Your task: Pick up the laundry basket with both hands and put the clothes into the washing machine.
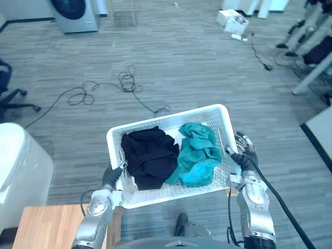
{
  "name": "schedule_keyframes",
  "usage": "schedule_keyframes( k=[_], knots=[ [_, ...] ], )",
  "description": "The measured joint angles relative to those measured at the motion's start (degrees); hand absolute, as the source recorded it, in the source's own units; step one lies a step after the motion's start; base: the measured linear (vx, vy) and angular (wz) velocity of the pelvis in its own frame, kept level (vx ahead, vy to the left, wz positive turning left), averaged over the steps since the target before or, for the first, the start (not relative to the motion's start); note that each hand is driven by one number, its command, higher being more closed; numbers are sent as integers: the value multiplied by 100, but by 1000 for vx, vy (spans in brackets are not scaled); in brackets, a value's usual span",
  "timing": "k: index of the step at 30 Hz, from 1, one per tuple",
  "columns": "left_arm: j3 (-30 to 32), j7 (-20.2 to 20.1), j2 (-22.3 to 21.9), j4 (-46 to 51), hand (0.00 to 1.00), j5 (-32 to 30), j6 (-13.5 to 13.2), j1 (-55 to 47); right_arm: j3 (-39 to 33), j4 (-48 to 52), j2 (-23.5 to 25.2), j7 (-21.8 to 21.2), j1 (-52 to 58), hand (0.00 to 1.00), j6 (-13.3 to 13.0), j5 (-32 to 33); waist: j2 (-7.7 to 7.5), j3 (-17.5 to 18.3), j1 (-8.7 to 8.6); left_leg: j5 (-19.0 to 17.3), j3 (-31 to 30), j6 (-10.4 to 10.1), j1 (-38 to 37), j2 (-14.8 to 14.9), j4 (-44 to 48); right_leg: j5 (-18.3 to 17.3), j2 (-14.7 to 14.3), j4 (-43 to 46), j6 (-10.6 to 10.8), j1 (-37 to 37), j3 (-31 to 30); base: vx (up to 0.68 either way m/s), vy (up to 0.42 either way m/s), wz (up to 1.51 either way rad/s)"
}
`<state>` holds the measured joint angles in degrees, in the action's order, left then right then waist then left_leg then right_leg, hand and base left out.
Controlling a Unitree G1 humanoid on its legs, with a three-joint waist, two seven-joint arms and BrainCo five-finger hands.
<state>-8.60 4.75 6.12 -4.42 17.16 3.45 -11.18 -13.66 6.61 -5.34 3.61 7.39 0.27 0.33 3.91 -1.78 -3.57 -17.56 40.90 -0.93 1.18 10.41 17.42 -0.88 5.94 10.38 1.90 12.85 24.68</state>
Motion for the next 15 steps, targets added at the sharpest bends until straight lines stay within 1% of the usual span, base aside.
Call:
schedule_keyframes(
  k=[1, 2, 3, 4, 5, 6, 7, 8, 9, 10, 11, 12, 13, 14, 15],
  knots=[
    [4, 4, -4, -56, 100, -3, 0, 32, 16, -85, 7, 38, 0, 100, 1, -25, 1, 1, 25, 60, -15, -31, -58, 29, -63, 106, -117, -252, -28, -125, -31, 45, -250, -45],
    [32, 16, -3, -150, 100, -11, 0, 75, 78, -160, 11, 59, 8, 100, 17, -37, -9, 2, 51, 120, -24, -110, -159, 124, -113, 254, -325, -655, -99, -340, -72, 38, -239, -35],
    [109, 62, -6, -179, 100, -12, 0, 87, 212, -158, 10, 75, 3, 100, 13, -37, -24, -6, 27, 132, -30, -132, -192, 238, -74, 293, -469, -815, -156, -446, -99, 42, -275, -28],
    [156, 95, -6, -191, 100, -12, 0, 94, 282, -163, -1, 74, 3, 100, 13, -31, -40, -18, 18, 133, -30, -133, -197, 312, 7, 287, -538, -855, -185, -484, -119, 25, -178, -29],
    [262, 158, -5, -197, 100, -12, -1, 93, 446, -242, -26, 75, -33, 100, 11, -27, -103, -57, 47, 131, -43, -130, -197, 508, 353, 261, -650, -893, -256, -581, -233, 41, -169, -42],
    [366, 238, -4, -203, 100, -12, -1, 89, 593, -384, -95, 75, -122, 100, 8, -19, -155, -110, 143, 110, -232, 35, -105, 777, 992, 202, -782, -906, -347, -716, -364, 42, -181, -51],
    [396, 262, 9, -203, 100, -12, -2, 87, 666, -412, -121, 75, -147, 100, 9, -19, -164, -140, 198, 99, -453, 424, 26, 931, 1459, 159, -864, -907, -409, -799, -414, 47, -206, -40],
    [397, 277, 67, -204, 100, -9, -7, 89, 729, -416, -141, 74, -177, 100, -1, -16, -174, -259, 275, 88, -1300, 845, 537, 1084, 2480, -16, -967, -909, -540, -1025, -448, 37, -156, -21],
    [359, 279, 31, -202, 100, -1, -8, 86, 741, -416, -243, 75, -191, 100, 0, -15, -204, -354, 373, -108, -2215, 475, 980, 864, 3006, -167, -988, -877, -597, -1152, -496, 36, -110, -10],
    [349, 283, 13, -201, 100, -1, -9, 86, 742, -416, -271, 76, -210, 100, 1, -15, -186, -359, 414, -181, -2461, 353, 1180, 701, 3103, -248, -982, -860, -625, -1197, -518, 34, -41, -2],
    [349, 313, 1, -188, 100, 7, -9, 86, 753, -416, -299, 78, -268, 100, 1, -12, -220, -401, 455, -250, -2684, 276, 1477, 467, 3102, -292, -947, -863, -641, -1261, -521, 60, -31, -3],
    [352, 360, -1, -156, 100, 26, -9, 81, 798, -415, -337, 82, -347, 100, 1, 2, -257, -438, 506, -256, -2770, 263, 1734, 257, 2898, -327, -911, -864, -646, -1292, -529, 142, -35, -13],
    [360, 416, 0, -54, 100, 63, -9, 81, 854, -412, -424, 85, -480, 100, 2, 37, -260, -454, 621, -197, -2861, 189, 2116, -9, 2312, -382, -901, -872, -624, -1287, -546, 128, -24, -18],
    [363, 455, -1, -6, 100, 83, -9, 81, 872, -412, -446, 86, -534, 100, 4, 41, -254, -459, 661, -137, -2901, 141, 2248, -94, 2027, -417, -897, -871, -615, -1287, -558, 169, 4, -18],
    [373, 500, -1, 69, 100, 136, -8, 78, 885, -412, -450, 98, -603, 100, 4, 44, -257, -461, 689, 4, -3008, 106, 2419, -220, 1654, -469, -882, -865, -580, -1288, -571, 245, 33, -9]
  ],
)
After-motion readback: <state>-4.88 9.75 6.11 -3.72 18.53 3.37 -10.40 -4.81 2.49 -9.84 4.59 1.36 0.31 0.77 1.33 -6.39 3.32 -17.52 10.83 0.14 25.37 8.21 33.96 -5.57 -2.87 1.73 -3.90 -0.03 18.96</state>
